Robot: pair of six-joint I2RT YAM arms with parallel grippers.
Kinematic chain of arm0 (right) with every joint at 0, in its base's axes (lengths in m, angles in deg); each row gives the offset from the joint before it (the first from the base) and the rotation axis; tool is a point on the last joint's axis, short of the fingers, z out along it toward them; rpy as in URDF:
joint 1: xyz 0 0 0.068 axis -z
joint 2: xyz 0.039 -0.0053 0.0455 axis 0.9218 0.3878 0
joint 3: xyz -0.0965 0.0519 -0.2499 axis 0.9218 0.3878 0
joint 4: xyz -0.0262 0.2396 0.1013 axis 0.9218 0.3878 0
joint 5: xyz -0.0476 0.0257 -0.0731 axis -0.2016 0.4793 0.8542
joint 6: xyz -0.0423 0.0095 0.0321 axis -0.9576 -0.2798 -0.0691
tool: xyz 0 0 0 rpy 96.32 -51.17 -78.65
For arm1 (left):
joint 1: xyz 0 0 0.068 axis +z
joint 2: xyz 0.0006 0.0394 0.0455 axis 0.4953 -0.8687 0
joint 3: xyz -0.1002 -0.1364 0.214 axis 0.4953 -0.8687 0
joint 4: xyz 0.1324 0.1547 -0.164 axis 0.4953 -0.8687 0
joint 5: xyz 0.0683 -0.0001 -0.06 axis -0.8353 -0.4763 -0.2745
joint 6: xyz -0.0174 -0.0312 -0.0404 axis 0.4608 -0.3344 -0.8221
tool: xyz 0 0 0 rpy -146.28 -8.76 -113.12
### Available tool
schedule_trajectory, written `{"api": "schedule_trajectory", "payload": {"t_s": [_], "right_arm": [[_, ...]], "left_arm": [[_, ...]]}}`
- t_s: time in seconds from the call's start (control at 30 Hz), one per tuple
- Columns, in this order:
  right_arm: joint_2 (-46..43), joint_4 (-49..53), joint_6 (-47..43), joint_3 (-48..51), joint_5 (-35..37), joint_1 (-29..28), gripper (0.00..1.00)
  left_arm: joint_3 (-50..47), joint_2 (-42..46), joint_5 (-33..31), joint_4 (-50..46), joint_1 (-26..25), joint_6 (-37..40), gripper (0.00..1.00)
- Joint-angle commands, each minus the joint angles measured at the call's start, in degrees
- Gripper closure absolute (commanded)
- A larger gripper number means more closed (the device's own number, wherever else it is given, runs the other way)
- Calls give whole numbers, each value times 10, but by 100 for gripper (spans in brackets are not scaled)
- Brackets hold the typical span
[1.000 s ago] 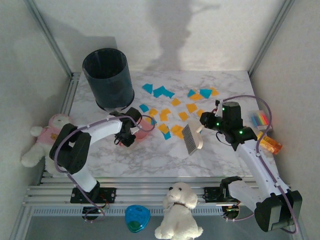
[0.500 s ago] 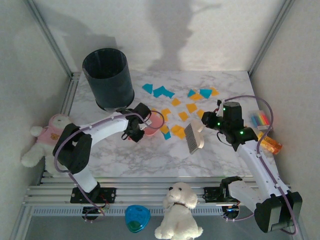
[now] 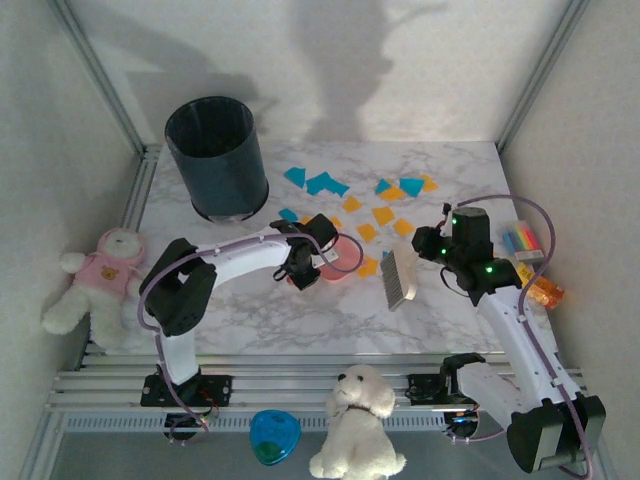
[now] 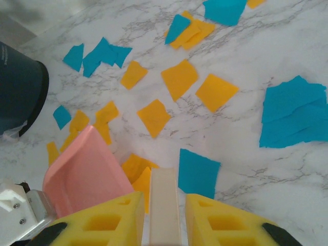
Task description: Sweep away the paper scraps from the table
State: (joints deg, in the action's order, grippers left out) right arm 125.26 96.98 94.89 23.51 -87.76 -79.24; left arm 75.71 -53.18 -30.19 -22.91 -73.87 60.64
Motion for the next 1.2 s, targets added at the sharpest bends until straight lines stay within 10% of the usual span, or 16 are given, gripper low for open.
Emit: {"api": "schedule_trajectory", "payload": {"t_s": [0.0, 0.27, 0.67, 1.17], "right_arm": [[-11, 0, -8, 2, 11, 4, 100], [-10, 0, -7, 4, 8, 5, 100], [-12, 4, -9, 3, 8, 7, 100], [-10, 0, -8, 0, 1, 7, 100]], "left_arm": [[15, -13, 11, -3, -6, 19, 85], [-3, -26, 16, 22, -11, 15, 77], [-91, 47, 26, 125, -9, -17, 33], [-215, 102, 71, 296, 8, -52, 39]]}}
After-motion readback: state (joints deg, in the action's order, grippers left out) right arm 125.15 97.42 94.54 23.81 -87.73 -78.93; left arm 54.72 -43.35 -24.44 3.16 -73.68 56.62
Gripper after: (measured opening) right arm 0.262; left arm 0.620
